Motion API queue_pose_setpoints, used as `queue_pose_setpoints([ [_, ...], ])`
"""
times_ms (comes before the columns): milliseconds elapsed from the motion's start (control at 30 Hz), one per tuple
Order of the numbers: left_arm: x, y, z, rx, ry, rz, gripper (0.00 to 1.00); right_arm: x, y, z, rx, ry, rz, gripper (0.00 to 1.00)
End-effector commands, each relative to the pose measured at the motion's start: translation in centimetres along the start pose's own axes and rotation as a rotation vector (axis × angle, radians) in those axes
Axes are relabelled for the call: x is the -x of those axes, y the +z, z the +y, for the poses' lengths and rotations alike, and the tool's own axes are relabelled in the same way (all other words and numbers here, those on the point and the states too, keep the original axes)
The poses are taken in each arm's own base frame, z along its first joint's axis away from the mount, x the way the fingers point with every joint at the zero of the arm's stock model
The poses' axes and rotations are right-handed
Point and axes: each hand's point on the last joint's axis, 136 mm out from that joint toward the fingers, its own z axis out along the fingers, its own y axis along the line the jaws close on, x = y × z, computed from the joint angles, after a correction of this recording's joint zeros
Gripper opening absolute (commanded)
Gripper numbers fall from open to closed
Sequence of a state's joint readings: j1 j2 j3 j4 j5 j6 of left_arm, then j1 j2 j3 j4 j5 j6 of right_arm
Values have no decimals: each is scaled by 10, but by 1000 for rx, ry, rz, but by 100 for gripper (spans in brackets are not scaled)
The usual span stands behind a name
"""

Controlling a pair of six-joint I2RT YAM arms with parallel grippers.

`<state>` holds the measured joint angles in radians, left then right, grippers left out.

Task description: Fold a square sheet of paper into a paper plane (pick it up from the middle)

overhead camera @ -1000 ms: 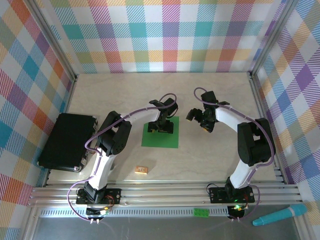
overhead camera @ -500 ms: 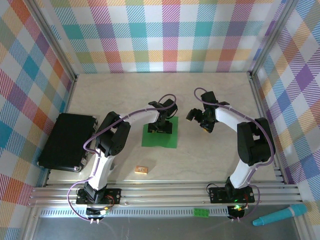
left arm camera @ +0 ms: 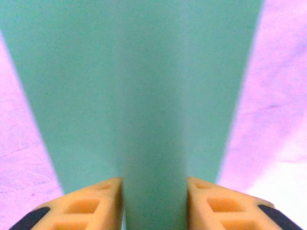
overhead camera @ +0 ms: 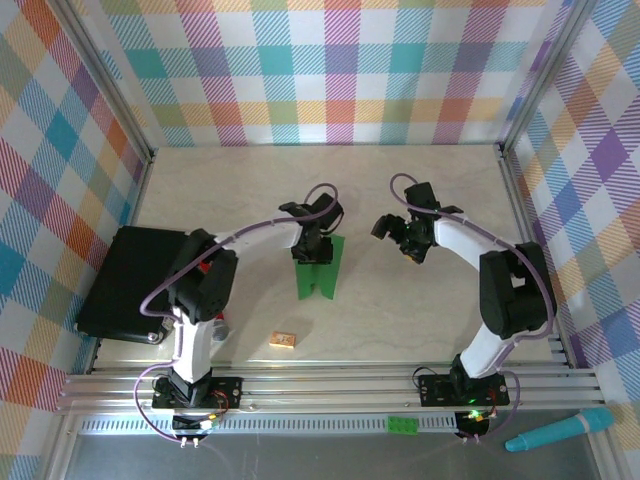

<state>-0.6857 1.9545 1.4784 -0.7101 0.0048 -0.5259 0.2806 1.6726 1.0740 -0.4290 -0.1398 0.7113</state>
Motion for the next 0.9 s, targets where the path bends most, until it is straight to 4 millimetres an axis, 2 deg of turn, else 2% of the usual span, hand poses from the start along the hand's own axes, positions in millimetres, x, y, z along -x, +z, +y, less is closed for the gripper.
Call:
queue_pose_setpoints([
  [0, 17, -37, -41, -322, 0, -56, 35, 8, -21, 34, 173, -82, -45, 94],
  [100, 21, -52, -64, -525, -30, -60, 34, 5, -31, 46, 258, -108, -55, 94],
  [167, 26, -54, -74, -627, -60, -70, 34, 1, -35, 54, 314, -126, -51, 93],
  [300, 27, -39, -75, -714, -144, -57, 34, -14, -30, 63, 402, -139, 28, 87],
  [500, 22, 0, -52, -650, -247, -57, 32, -38, -11, 67, 468, -98, 149, 71],
  [767, 2, 34, -23, -532, -271, -28, 30, -62, 16, 71, 406, -109, 244, 40],
  [867, -5, 41, -16, -497, -269, -9, 30, -70, 28, 71, 362, -117, 274, 29],
])
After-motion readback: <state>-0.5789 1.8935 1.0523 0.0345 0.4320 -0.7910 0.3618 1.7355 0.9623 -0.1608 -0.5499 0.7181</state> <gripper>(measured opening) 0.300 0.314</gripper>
